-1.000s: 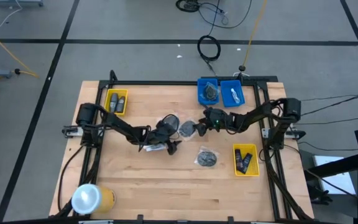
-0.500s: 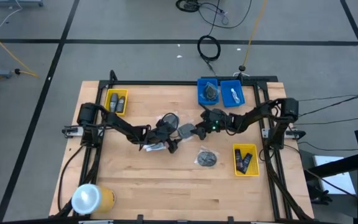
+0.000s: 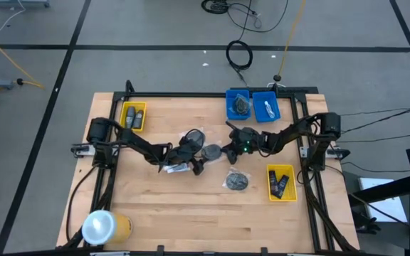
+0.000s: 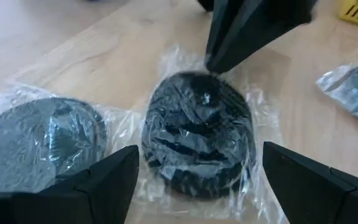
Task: Pick & Place Travel size toiletries
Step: Put the black hairbrush into the left blue bin
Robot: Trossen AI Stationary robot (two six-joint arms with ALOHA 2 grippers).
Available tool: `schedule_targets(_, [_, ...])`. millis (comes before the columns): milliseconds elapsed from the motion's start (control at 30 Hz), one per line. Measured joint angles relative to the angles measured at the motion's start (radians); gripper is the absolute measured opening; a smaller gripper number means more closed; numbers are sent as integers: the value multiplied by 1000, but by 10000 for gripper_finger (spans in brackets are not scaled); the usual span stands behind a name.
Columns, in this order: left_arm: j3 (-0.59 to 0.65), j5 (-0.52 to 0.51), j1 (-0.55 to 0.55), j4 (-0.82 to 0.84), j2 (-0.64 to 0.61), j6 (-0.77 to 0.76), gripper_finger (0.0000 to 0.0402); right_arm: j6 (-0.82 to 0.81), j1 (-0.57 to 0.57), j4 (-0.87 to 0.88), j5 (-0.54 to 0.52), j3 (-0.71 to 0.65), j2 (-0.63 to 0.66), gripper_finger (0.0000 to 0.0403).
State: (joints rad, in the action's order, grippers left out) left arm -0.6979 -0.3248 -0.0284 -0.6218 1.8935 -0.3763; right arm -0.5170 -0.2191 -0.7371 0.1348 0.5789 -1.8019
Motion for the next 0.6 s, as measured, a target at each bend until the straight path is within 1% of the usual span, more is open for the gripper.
schedule_targets(67, [0,0,-1,52,-33,-3,335,38,6,14,-9,0,-1,8])
schedule_targets(167, [0,-23,-2,171,-107,-4,335,55,18,44,-78,0,6,7])
schedule_targets(267, [1,-110,-18,305,-174,-4,335,95,28,84,-146,0,43,2])
schedule_targets(333, [8,-174,-37,355,-189,-10,335,120,33,106,-196,-2,97,1])
schedule_targets(433, [30,-252,-63,356,-177,-45,335,164,34,147,-270,1,205,1])
schedule_targets(600, [59,-317,-104,291,-110,-129,335,282,13,269,-397,1,412,0])
